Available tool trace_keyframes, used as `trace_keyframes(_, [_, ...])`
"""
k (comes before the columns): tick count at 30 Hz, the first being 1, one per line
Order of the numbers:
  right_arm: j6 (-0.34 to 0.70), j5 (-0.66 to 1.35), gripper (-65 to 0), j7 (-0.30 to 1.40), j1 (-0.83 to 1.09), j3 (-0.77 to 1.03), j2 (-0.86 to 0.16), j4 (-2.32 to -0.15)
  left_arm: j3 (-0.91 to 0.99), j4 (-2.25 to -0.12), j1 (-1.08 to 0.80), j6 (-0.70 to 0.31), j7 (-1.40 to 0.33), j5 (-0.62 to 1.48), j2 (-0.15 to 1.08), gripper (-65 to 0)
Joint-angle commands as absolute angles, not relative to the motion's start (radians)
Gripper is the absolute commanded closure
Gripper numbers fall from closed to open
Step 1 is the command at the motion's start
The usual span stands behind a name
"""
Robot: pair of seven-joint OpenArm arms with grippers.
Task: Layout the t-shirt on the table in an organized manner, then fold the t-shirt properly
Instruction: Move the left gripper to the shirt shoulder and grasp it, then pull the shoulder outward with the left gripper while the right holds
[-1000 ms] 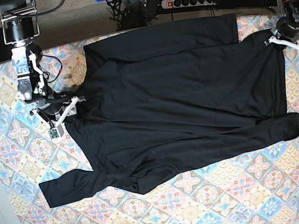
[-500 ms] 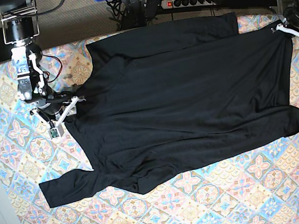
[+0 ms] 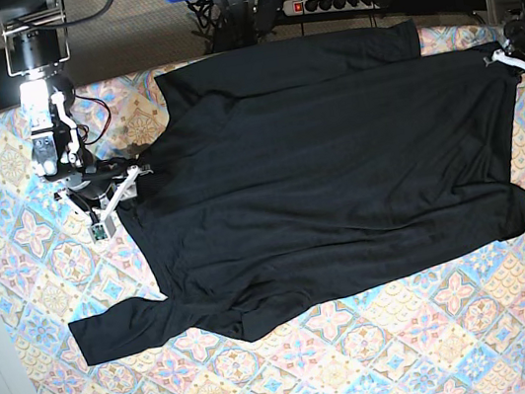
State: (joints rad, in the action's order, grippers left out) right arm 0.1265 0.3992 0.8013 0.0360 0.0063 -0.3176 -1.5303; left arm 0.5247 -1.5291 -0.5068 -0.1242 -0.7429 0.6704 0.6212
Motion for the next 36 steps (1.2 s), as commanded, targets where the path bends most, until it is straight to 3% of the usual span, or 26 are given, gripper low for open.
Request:
trace_keyframes(1, [0.127,0.406,-29.3,0.774,-0.015,0.013,-0.332,-1.549,0.539,-1.544,-0.51,-0.12,-0.73,0.671,0.645,-9.0])
trace_keyframes(6, [0.127,0.406,-29.3,0.785,-0.053,0.013,-0.337,-1.547,0.539,-1.544,-0.51,-0.12,-0.728,0.673,0.645,-12.5])
trace_keyframes(15, [0.127,0.406,-29.1,0.82,-0.042,0.012,-0.337,-1.549,0.541,-1.544,-0.51,-0.12,-0.723,0.667,0.645,-13.1])
trace_keyframes(28, [0.127,0.409,-29.2,0.811,0.153,0.018,-0.337,-1.684,0.642,-1.543,-0.542,-0.12,-0.734,0.679,0.645,-13.2])
trace_keyframes(36, [0.127,0.409,-29.2,0.819,0.223,0.015,-0.335,-1.771,0.713,-1.543,-0.552,-0.12,-0.842,0.837,0.642,-13.2])
